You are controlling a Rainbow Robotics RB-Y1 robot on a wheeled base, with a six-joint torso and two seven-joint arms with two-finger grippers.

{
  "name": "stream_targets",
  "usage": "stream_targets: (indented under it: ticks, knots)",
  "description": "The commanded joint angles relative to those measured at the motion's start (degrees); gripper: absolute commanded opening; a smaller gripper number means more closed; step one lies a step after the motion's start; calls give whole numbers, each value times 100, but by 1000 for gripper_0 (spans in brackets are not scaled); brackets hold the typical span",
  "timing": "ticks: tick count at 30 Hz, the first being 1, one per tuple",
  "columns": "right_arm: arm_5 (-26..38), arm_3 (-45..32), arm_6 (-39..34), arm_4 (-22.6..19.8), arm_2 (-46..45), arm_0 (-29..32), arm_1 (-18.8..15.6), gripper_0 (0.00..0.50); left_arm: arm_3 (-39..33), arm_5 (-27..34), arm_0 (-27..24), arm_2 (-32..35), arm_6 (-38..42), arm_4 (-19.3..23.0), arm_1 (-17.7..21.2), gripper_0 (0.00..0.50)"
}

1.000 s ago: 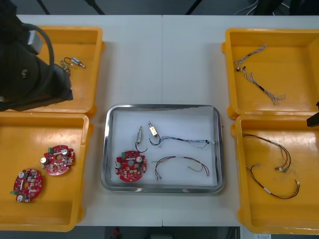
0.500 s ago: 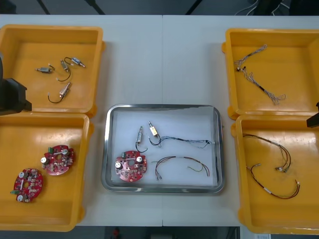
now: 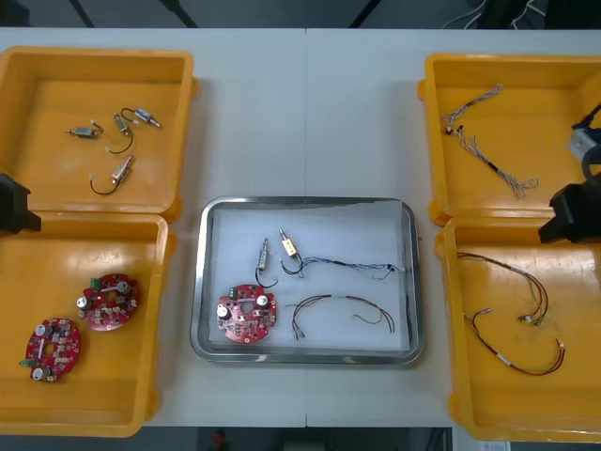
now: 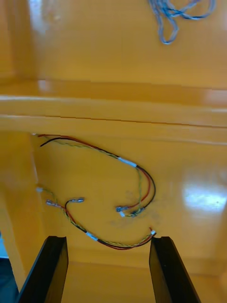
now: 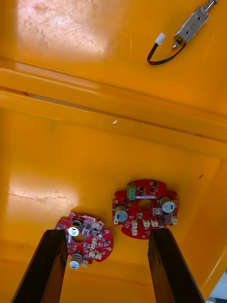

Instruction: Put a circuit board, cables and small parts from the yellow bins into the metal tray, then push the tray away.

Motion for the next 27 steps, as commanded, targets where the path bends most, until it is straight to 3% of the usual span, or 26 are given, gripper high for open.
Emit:
stream_targets:
  ticks: [1,10,19,27]
  knots:
    - [-103,-409,253,-96,826,-680,-140,500,82,-222,120,-294,-529,38,398,500]
    - [-657,-593,455,-246,2276,-1533,-16,500,179,-618,375,-409,-969,20,504,500]
    - [-727,-593,772,-158,3181,-2157,625,500,319,-670,375,-391,-1197,169,609,500]
    - [-1132,-584,1756,220,4236,-2667,1082,500,328,-820,384,-391,-1241,169,750,500]
